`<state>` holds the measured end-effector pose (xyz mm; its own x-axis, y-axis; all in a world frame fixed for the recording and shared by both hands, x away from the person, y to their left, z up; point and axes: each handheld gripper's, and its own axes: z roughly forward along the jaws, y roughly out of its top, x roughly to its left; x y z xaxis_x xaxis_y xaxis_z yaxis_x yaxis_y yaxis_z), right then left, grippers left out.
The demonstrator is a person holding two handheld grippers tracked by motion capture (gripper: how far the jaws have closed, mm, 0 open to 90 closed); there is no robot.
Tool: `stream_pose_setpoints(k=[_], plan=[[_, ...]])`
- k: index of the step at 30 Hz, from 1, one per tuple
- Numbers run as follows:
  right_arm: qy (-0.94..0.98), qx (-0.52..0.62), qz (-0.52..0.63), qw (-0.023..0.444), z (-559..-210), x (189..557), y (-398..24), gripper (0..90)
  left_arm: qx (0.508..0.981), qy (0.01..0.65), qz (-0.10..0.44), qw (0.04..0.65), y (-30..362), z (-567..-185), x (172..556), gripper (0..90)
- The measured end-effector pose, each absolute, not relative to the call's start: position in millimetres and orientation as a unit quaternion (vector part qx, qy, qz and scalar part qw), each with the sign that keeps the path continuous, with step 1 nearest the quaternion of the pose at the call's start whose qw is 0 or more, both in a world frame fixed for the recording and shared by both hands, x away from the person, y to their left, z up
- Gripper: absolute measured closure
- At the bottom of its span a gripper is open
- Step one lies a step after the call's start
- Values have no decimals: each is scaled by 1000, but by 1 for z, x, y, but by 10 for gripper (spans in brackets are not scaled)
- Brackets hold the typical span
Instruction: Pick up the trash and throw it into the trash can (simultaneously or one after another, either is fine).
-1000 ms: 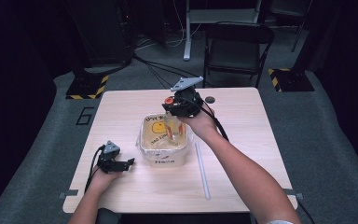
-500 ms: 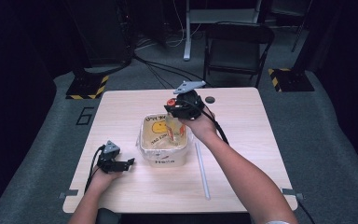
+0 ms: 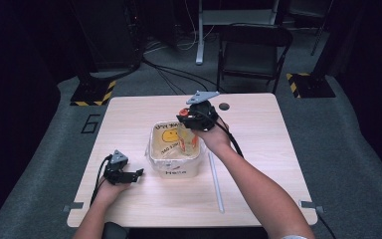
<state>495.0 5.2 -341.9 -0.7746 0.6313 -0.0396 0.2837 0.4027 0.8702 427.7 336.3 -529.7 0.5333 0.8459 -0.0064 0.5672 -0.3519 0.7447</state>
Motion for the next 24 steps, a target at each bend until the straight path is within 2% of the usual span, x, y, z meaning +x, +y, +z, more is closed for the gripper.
stream_pose_setpoints(k=[24], plan=[[820,281,463,186,-362,493,6,612,798,443,194,359,336,-530,428,158]])
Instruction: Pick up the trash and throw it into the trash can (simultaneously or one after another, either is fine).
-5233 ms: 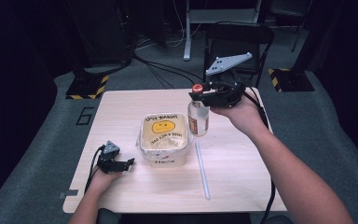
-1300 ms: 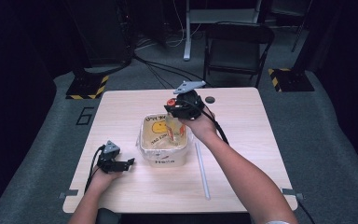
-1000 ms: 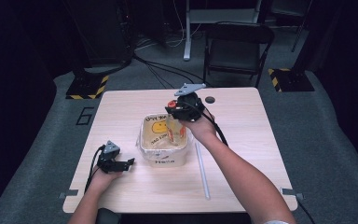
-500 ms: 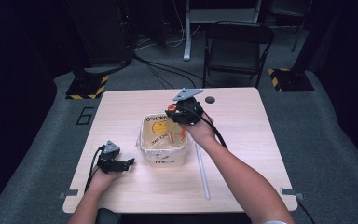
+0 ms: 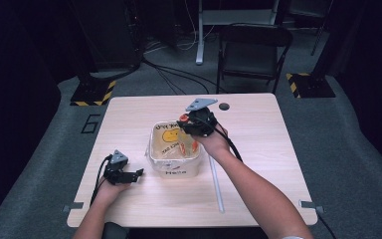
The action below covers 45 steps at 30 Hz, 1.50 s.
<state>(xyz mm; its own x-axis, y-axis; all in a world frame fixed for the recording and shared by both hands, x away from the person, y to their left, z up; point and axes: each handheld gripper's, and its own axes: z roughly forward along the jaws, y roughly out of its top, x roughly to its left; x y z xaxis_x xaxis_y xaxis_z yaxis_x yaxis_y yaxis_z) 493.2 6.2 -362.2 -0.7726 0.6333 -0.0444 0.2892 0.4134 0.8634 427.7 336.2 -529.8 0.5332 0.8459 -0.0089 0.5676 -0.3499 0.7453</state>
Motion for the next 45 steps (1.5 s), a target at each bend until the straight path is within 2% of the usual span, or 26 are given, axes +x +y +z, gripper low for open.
stream_pose_setpoints(k=[6,11,19,33,45], plan=[[819,287,460,187,-362,494,4,592,799,442,194,359,336,-530,428,158],[817,296,460,180,-361,493,4,539,798,442,194,361,336,-530,428,158],[814,293,461,195,-355,485,2,433,799,442,194,359,336,-530,428,158],[800,291,471,230,-345,465,-20,428,799,442,194,358,336,-530,428,158],[798,301,469,229,-359,452,-43,438,799,441,193,359,336,-530,428,158]])
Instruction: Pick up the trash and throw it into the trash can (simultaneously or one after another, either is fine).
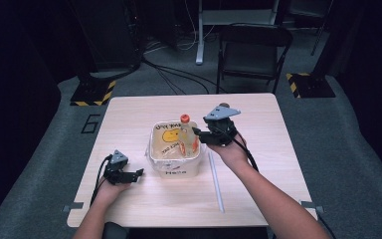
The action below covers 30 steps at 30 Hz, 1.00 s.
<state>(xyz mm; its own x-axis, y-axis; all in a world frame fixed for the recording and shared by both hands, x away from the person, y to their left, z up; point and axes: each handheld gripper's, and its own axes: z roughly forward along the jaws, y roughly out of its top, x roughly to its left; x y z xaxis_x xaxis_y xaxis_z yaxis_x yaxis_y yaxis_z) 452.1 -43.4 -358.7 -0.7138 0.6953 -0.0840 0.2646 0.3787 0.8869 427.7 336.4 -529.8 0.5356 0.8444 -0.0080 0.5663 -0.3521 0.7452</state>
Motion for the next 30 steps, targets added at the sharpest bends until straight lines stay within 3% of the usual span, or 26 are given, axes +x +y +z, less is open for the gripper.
stream_pose_setpoints(k=[30], plan=[[796,321,464,218,-394,417,-82,464,800,441,193,359,336,-530,428,158]])
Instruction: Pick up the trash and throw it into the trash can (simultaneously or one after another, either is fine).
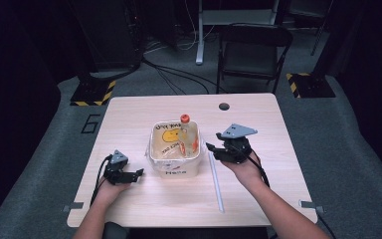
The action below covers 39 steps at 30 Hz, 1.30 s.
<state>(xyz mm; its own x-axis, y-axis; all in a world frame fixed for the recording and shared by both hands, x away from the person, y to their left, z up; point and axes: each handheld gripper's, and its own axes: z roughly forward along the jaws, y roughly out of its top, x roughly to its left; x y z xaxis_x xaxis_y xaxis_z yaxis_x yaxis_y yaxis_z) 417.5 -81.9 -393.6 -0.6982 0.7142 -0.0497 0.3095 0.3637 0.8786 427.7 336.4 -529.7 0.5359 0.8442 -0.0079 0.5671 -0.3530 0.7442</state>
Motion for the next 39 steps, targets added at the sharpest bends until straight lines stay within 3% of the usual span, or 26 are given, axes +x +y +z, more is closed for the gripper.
stream_pose_setpoints(k=[19,39], plan=[[803,334,449,204,-433,399,-94,529,798,443,194,361,336,-530,427,158],[817,349,426,173,-472,382,-96,535,798,443,194,360,336,-530,427,158]])
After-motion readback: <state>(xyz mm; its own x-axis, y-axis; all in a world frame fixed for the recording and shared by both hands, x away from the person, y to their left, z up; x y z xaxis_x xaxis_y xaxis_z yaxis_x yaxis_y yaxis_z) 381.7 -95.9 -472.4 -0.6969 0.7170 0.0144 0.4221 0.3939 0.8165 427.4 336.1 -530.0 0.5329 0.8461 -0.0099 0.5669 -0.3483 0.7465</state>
